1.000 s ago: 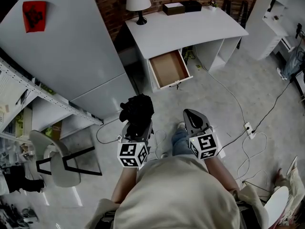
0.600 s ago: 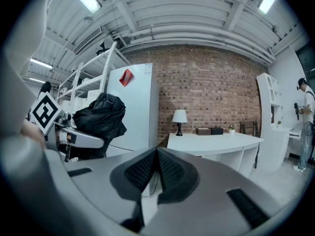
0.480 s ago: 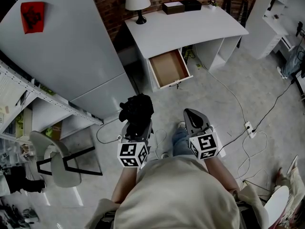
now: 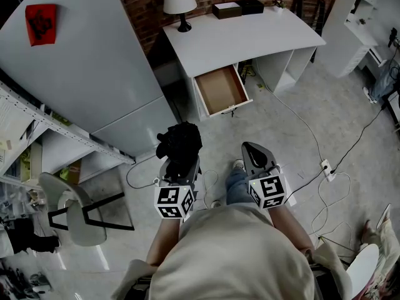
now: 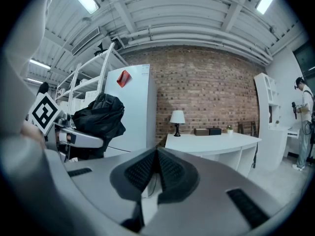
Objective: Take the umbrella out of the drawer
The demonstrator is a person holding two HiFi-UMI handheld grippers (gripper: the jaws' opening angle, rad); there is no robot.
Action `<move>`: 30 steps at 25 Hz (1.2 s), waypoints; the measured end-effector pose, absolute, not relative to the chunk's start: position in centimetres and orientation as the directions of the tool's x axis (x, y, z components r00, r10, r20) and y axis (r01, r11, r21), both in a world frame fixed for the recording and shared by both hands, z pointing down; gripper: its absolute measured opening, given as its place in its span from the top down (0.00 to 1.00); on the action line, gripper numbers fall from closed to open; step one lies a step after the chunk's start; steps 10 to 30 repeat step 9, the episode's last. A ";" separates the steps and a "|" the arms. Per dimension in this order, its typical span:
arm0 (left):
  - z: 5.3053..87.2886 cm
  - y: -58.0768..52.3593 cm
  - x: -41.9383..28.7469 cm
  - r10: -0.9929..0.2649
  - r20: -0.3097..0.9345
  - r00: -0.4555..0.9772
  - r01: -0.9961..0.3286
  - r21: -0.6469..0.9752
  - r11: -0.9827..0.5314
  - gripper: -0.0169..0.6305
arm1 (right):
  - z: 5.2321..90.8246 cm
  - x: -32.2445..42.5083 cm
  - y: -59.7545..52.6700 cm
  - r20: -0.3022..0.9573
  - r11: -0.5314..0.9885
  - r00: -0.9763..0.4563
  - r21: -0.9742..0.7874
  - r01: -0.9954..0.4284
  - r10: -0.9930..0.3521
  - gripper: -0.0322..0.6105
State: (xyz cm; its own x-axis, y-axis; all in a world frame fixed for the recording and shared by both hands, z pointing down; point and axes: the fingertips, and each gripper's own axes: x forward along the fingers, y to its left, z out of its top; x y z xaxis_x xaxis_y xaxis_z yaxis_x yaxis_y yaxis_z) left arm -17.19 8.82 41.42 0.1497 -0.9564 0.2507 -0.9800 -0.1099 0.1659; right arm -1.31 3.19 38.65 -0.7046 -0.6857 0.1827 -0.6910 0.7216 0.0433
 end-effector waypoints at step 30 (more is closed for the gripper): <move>41.1 8.0 -17.2 -0.960 0.241 0.142 -0.980 0.174 -0.101 0.60 | 38.4 -1.5 2.4 0.176 0.724 -0.708 0.043 -0.688 -0.684 0.95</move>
